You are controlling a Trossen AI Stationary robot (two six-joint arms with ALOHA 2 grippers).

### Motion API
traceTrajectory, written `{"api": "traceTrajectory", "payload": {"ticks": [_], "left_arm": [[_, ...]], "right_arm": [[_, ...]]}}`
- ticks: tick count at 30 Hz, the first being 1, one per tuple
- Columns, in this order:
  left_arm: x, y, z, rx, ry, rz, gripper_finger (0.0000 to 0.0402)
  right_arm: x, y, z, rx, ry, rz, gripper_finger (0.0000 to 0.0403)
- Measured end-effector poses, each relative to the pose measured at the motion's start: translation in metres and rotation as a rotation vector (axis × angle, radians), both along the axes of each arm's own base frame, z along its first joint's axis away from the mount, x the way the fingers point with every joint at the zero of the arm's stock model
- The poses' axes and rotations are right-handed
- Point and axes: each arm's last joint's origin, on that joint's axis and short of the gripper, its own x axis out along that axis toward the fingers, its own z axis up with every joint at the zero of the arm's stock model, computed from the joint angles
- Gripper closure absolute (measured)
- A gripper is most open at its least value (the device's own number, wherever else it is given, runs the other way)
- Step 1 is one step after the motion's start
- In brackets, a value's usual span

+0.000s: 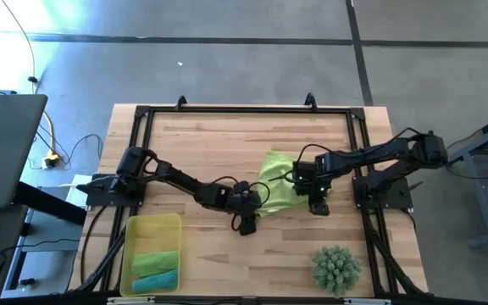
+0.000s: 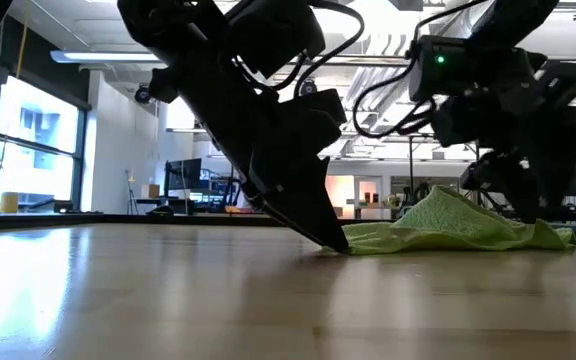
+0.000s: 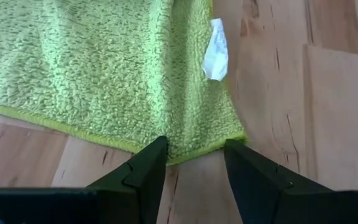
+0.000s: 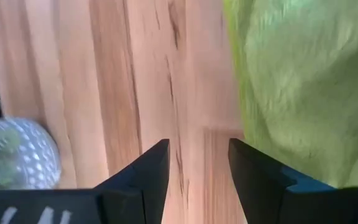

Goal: Roll microfiber towels into tight, uniform cylinder then place into a basket
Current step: Roll the light green microfiber towel

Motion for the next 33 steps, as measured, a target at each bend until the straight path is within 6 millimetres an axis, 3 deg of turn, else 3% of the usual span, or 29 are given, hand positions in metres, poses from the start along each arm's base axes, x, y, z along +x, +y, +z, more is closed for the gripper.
{"api": "traceTrajectory", "payload": {"ticks": [6, 13, 19, 26, 33], "left_arm": [[-0.001, -0.006, 0.004, -0.050, 0.016, -0.113, 0.0245], [-0.012, -0.012, 0.010, -0.083, 0.118, -0.178, 0.0245], [-0.025, -0.009, 0.021, -0.072, 0.211, -0.171, 0.0245], [-0.048, -0.004, 0.038, -0.003, 0.367, -0.141, 0.0245], [-0.055, -0.003, 0.042, 0.016, 0.418, -0.138, 0.0245]], "right_arm": [[-0.016, -0.002, 0.005, -0.125, 0.129, -0.031, 0.0247], [-0.018, -0.006, 0.011, -0.251, 0.129, -0.102, 0.0247], [-0.010, -0.011, 0.005, -0.393, 0.040, -0.253, 0.0247], [-0.010, -0.013, -0.011, -0.450, -0.047, -0.276, 0.0247], [-0.010, -0.024, -0.016, -0.815, -0.125, -0.345, 0.0247]]}}
